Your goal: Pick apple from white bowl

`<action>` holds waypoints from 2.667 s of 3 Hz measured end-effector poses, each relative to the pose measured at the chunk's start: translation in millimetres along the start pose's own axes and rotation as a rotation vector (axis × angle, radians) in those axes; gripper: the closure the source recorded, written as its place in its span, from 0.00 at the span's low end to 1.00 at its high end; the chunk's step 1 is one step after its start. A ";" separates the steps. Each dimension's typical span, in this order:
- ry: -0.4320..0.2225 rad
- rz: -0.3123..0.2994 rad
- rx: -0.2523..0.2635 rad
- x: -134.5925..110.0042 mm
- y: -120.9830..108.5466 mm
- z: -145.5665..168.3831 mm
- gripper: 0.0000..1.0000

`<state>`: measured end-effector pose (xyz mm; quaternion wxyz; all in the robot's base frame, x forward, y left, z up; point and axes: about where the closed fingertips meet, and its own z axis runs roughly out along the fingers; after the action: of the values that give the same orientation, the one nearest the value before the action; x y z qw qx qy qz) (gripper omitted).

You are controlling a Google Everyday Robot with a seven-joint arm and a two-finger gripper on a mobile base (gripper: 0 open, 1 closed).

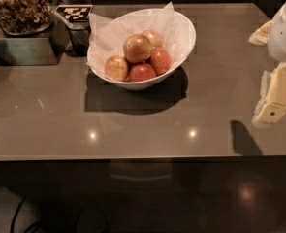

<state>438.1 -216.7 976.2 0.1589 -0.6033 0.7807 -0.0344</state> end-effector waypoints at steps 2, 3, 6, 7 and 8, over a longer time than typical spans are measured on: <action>-0.066 0.011 0.037 -1.0 -11.9 -3.6 0.00; -0.155 0.003 0.078 -7.9 -35.6 -6.4 0.00; -0.372 -0.116 0.090 -96.5 -161.7 14.7 0.00; -0.361 -0.165 0.017 -137.2 -175.8 43.0 0.00; -0.341 -0.190 -0.039 -167.6 -182.2 65.6 0.00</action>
Offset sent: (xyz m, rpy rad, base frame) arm 0.0262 -0.0088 0.0120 0.1431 -0.1094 -0.0036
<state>663.9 -97.0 993.4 0.2730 -0.6745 0.6824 0.0687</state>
